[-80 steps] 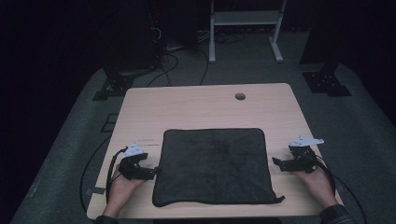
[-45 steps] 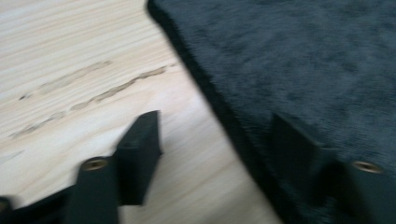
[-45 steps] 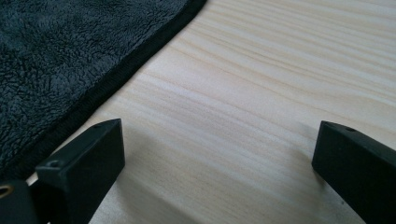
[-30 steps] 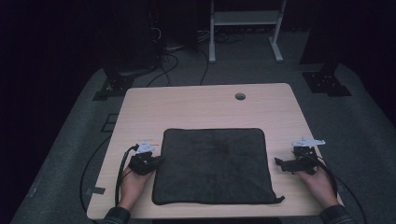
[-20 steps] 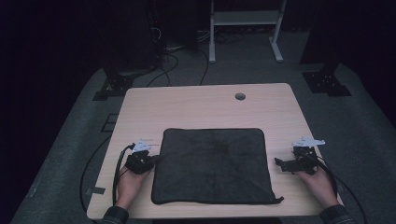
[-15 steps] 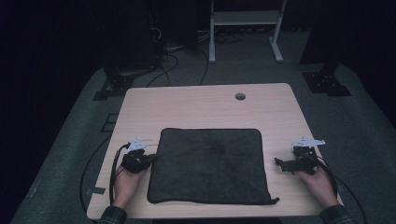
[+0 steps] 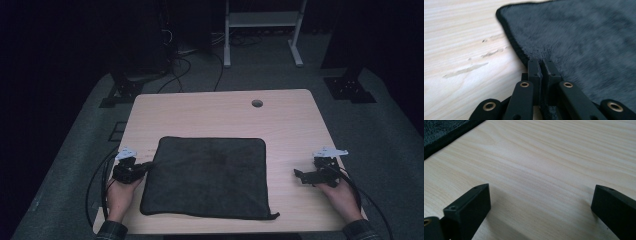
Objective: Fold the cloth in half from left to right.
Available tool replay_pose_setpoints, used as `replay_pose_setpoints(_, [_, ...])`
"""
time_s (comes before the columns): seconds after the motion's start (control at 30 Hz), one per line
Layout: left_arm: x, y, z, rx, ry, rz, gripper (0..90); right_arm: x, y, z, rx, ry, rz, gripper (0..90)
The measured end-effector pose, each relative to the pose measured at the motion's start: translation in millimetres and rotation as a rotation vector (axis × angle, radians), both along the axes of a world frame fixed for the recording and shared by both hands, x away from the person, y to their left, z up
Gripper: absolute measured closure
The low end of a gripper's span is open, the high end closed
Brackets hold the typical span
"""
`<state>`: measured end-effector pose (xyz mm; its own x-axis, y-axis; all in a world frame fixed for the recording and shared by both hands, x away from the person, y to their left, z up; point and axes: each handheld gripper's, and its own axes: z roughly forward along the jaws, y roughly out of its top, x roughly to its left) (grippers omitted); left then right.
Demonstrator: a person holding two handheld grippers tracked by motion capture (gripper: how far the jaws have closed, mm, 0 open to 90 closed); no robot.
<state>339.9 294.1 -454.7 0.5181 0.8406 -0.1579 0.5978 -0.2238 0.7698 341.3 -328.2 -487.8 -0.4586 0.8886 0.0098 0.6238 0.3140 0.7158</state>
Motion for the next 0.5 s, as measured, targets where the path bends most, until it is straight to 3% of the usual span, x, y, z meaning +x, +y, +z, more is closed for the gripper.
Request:
replay_pose_setpoints(0.1, [-0.1,-0.3,3.7,-0.063,-0.012,-0.012,85.6,0.0,0.0,0.0,0.000,0.000,0.000,1.7])
replay_pose_setpoints(0.27, [1.3,-7.7,7.4,-0.131,-0.026,-0.057,85.5,0.0,0.0,0.0,-0.001,0.000,0.000,1.7])
replay_pose_setpoints(0.5, [3.4,-26.2,16.7,-0.135,-0.064,-0.130,85.4,0.0,0.0,0.0,0.000,0.000,0.000,1.7])
